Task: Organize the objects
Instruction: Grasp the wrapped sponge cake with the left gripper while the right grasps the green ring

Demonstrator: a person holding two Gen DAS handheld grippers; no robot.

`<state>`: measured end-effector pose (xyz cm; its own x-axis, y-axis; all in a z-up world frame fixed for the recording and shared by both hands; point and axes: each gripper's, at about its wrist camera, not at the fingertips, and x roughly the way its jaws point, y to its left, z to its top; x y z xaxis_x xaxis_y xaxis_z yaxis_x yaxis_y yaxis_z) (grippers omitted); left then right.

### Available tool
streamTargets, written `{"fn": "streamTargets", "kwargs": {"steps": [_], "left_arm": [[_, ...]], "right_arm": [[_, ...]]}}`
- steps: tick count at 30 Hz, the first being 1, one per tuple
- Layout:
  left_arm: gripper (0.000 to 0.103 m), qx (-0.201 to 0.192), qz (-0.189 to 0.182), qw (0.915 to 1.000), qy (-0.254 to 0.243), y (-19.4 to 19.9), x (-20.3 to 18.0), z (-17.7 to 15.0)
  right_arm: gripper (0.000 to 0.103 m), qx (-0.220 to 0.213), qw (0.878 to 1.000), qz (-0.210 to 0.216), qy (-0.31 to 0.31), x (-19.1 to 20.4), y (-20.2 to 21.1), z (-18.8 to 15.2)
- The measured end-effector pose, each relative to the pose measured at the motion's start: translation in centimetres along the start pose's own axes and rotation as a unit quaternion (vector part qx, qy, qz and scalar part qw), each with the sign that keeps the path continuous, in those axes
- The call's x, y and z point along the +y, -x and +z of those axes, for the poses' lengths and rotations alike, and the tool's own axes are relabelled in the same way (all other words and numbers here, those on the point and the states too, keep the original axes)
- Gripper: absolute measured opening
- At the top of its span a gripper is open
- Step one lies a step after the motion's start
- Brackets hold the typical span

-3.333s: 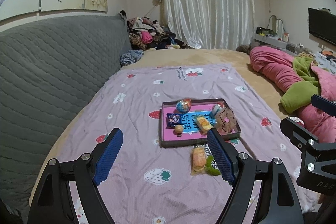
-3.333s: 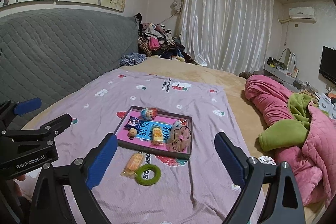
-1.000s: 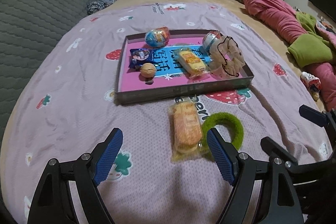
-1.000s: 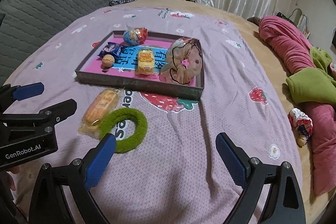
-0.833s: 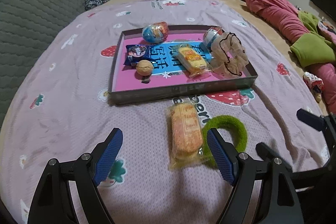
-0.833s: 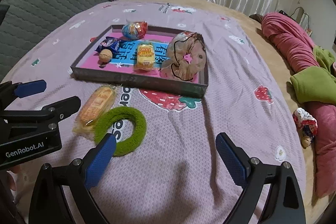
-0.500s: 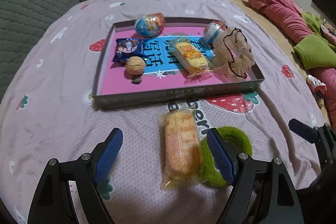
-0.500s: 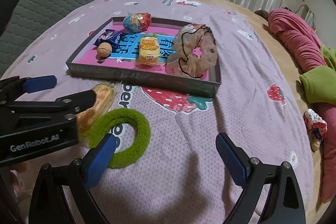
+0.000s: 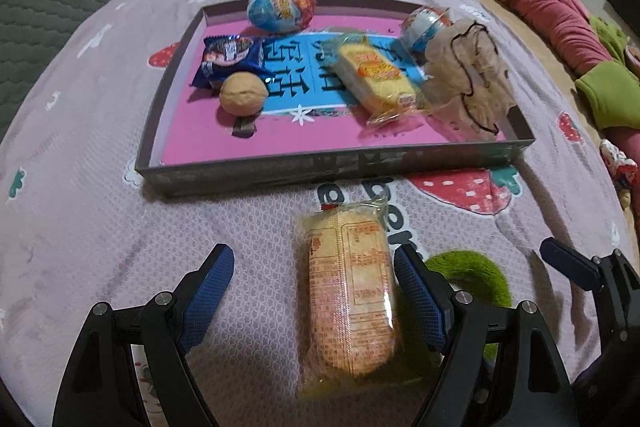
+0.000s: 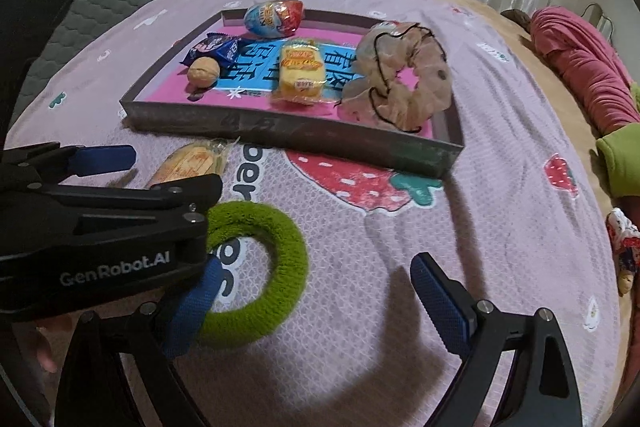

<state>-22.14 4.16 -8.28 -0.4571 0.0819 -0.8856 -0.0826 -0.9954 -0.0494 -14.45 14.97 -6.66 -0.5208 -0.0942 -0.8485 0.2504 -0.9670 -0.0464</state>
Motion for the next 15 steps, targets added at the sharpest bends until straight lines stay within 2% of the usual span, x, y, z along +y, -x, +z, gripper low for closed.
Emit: {"fn": "streamTargets", "kwargs": {"steps": [2, 6, 10, 15], "left_arm": [[0.083, 0.005, 0.000, 1.0000, 0.002, -0.4, 0.1, -0.1], [0.083, 0.010, -0.005, 0.9999, 0.011, -0.9, 0.5, 0.0], [0.083, 0.012, -0.006, 0.9998, 0.013, -1.2, 0.8, -0.1], [0.082, 0.015, -0.014, 0.9997, 0.015, -1.3, 1.0, -0.2]], "right_arm": [[0.084, 0.004, 1.000, 0.008, -0.001, 0.1, -0.4, 0.0], [0.078, 0.001, 1.000, 0.014, -0.006, 0.0, -0.7, 0.0], [0.060, -0.006, 1.000, 0.018, -0.005, -0.1, -0.5, 0.0], [0.043, -0.011, 1.000, 0.029, 0.004, 0.4, -0.3, 0.0]]}}
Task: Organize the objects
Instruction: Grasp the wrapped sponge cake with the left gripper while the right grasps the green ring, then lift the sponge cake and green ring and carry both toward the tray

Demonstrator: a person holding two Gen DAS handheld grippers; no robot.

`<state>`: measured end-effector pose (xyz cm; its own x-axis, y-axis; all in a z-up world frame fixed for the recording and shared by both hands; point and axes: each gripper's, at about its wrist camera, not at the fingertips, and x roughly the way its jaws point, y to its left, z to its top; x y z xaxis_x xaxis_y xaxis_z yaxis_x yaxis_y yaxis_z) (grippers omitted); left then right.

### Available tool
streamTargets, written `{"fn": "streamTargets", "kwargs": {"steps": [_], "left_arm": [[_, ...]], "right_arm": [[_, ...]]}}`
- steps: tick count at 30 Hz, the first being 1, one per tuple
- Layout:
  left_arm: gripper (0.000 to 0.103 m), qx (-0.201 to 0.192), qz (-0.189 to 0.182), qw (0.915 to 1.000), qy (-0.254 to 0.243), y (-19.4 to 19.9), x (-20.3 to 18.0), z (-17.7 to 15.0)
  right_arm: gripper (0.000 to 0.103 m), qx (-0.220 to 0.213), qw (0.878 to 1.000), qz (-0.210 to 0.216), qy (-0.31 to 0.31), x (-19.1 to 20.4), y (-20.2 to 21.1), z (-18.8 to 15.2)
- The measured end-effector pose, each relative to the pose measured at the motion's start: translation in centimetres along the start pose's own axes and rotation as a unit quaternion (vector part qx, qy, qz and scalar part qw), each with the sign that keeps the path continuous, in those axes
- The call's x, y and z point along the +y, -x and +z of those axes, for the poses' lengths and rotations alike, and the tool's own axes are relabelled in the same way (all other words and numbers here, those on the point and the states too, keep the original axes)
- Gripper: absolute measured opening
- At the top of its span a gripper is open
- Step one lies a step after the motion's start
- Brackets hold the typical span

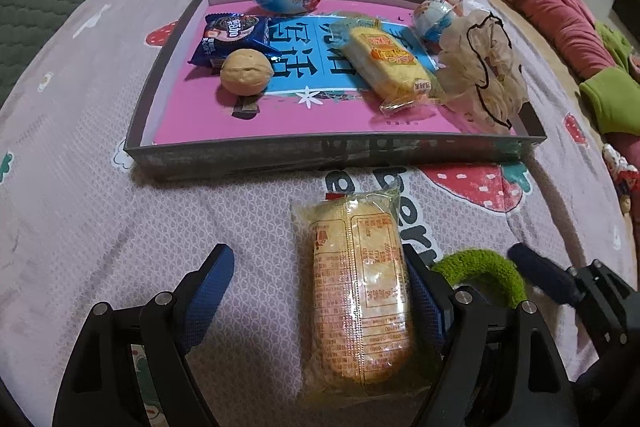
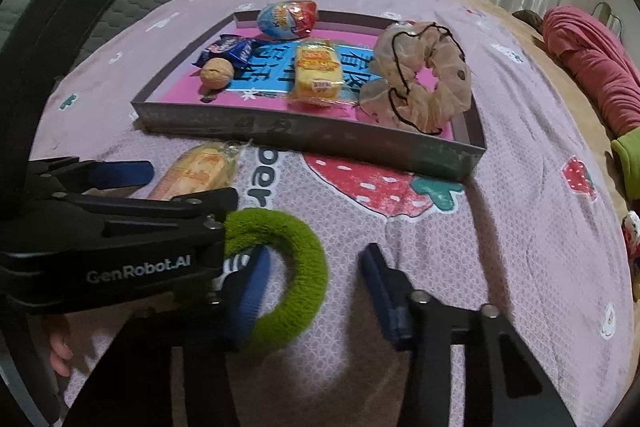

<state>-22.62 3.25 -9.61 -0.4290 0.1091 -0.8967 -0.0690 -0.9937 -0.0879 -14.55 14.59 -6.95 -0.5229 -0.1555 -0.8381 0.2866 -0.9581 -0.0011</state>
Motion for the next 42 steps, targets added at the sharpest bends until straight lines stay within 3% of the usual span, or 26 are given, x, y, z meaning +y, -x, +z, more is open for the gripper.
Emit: {"fn": "streamTargets", "kwargs": {"steps": [5, 8, 9, 12, 15, 26, 42], "left_arm": [[0.076, 0.000, -0.004, 1.0000, -0.008, 0.2, -0.3, -0.2], [0.064, 0.003, -0.020, 0.9998, -0.006, 0.3, -0.3, -0.3], [0.054, 0.003, -0.024, 0.9997, -0.008, 0.3, -0.3, -0.3], [0.039, 0.002, -0.029, 0.9996, -0.006, 0.5, -0.5, -0.3], [0.038, -0.005, -0.025, 0.9997, -0.006, 0.9, -0.4, -0.5], [0.038, -0.035, -0.007, 0.9993, 0.009, 4.1, 0.9, -1.5], [0.038, -0.117, -0.001, 0.9932, 0.004, 15.6, 0.7, -4.6]], "right_arm": [[0.026, -0.004, 1.000, 0.014, 0.011, 0.6, 0.2, 0.0], [0.023, -0.005, 1.000, 0.021, 0.010, 0.6, 0.3, -0.1], [0.022, -0.006, 1.000, 0.025, 0.008, 0.5, 0.4, -0.2], [0.015, -0.012, 0.999, 0.039, -0.003, 0.0, 0.6, -0.3], [0.015, -0.024, 0.998, 0.055, -0.017, -0.4, 1.1, -0.3], [0.015, -0.039, 0.998, 0.051, -0.010, 0.0, 3.2, -0.6], [0.015, -0.112, 0.993, 0.030, 0.014, 2.6, 12.9, -0.6]]}}
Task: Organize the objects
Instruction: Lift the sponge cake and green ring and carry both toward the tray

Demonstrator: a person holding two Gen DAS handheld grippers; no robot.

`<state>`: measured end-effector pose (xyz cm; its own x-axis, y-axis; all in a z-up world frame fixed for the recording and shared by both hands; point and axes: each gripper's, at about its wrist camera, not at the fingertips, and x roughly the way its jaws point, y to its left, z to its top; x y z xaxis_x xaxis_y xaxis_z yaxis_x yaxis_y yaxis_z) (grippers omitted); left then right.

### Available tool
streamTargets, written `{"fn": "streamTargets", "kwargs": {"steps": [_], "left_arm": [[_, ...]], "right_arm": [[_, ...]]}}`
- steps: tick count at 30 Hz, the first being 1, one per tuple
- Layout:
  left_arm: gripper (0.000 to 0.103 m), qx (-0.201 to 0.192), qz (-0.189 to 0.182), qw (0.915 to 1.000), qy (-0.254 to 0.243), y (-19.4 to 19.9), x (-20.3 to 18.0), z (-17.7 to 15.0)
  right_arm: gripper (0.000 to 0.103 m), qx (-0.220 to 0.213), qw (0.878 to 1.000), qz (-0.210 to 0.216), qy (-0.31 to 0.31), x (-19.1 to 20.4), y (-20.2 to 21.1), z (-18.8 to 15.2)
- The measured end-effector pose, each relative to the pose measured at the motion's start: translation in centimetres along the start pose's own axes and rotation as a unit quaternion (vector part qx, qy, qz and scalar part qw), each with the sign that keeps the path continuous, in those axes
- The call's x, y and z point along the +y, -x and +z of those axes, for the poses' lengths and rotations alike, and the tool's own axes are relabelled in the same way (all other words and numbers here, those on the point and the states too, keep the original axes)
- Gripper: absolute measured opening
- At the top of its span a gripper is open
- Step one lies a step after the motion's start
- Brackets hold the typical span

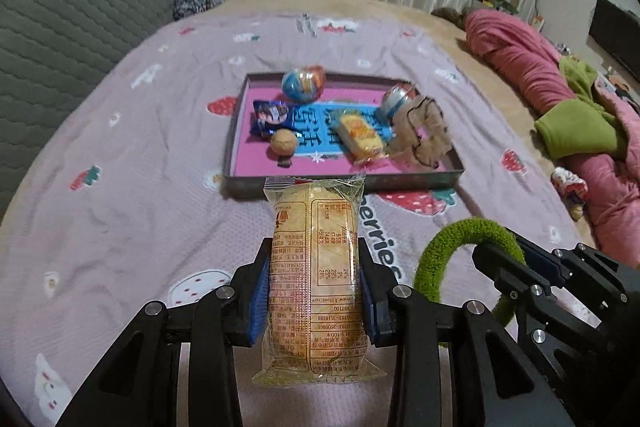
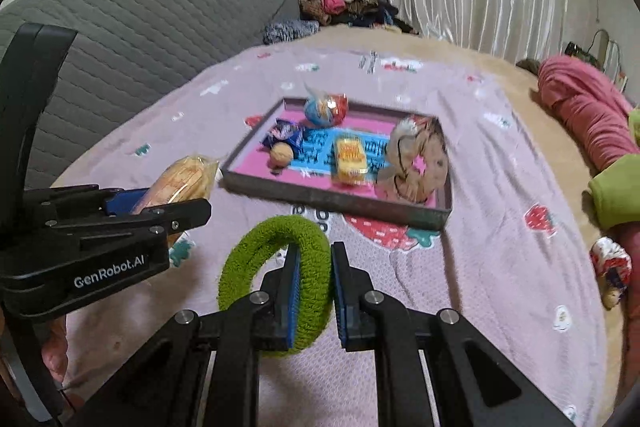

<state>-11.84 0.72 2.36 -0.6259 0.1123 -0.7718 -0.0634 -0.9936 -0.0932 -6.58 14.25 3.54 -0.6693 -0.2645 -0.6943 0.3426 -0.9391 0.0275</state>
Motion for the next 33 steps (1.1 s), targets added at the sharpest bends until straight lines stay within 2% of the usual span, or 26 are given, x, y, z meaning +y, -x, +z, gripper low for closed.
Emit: {"fn": "streamTargets", "kwargs": {"steps": [10, 17, 33], "left_arm": [[0.038, -0.036, 0.002, 0.9993, -0.010, 5.9, -0.8, -0.3], [0.038, -0.057, 0.004, 0.9982, -0.017, 8.4, -1.5, -0.1], [0.038, -0.091, 0.007, 0.9952, -0.034, 12.0, -3.4, 1.5]], "right_arm": [[0.015, -0.042, 0.999, -0.011, 0.008, 1.2, 5.8, 1.2], [0.015, -0.069, 0.997, -0.020, 0.005, 1.0, 8.9, 1.8], [0.015, -0.095, 0.995, -0.036, 0.006, -0.2, 12.0, 3.3]]}}
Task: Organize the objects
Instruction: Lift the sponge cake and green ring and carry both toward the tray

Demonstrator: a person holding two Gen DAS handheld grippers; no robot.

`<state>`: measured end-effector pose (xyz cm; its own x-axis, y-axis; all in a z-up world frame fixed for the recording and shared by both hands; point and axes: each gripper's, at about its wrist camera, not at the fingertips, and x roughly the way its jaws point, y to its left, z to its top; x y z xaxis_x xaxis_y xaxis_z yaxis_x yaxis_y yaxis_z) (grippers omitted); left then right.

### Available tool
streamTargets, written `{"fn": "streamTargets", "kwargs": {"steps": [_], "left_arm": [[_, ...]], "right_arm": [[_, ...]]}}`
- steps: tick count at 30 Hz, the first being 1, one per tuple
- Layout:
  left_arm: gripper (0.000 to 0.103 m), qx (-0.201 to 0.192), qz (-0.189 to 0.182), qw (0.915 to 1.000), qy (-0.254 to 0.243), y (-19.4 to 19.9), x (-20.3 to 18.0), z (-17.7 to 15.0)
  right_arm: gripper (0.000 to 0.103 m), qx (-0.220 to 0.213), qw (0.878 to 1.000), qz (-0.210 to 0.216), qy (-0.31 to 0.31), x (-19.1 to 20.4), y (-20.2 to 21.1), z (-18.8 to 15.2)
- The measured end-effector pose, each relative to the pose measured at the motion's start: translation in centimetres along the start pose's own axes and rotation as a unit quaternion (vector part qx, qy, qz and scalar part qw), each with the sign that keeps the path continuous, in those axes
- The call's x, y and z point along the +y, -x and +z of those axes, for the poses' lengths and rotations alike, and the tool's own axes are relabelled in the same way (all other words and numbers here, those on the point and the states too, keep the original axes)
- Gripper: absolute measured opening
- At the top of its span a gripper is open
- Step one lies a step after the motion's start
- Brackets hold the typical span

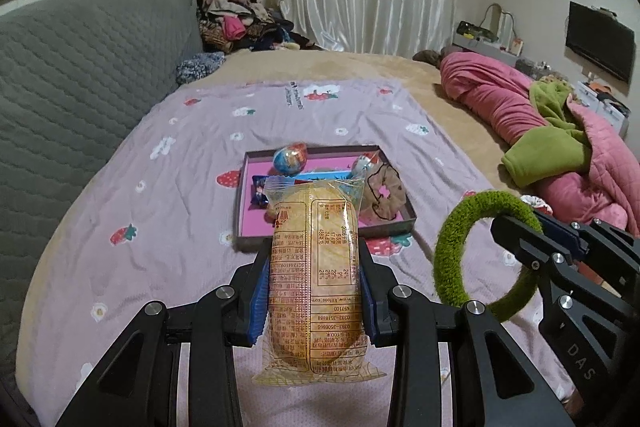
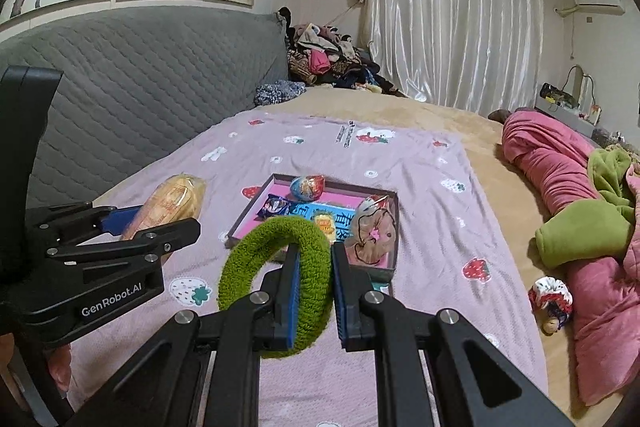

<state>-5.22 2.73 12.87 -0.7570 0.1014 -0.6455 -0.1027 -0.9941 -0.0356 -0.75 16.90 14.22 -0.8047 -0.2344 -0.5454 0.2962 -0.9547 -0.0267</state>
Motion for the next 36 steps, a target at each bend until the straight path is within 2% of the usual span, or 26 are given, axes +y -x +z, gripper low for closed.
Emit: {"fn": "streamTargets", "kwargs": {"steps": [8, 14, 25, 36], "left_arm": [[0.038, -0.008, 0.005, 0.9999, -0.009, -0.4, -0.1, 1.8], [0.038, -0.009, 0.007, 0.9999, -0.010, -2.6, 0.2, 3.7], [0.038, 0.003, 0.012, 0.9998, -0.013, -10.5, 0.4, 7.1], [0.038, 0.025, 0.014, 0.9995, -0.014, -20.8, 0.8, 6.9]], "right_arm": [[0.015, -0.011, 1.000, -0.005, 0.000, -0.8, -0.3, 1.6], [0.015, -0.010, 1.000, -0.012, 0.004, -1.7, -2.3, 3.6], [0.015, 0.000, 1.000, -0.013, -0.003, -4.2, -8.9, 6.3], [0.015, 0.037, 0.999, 0.003, -0.016, -5.9, -18.4, 4.2]]}}
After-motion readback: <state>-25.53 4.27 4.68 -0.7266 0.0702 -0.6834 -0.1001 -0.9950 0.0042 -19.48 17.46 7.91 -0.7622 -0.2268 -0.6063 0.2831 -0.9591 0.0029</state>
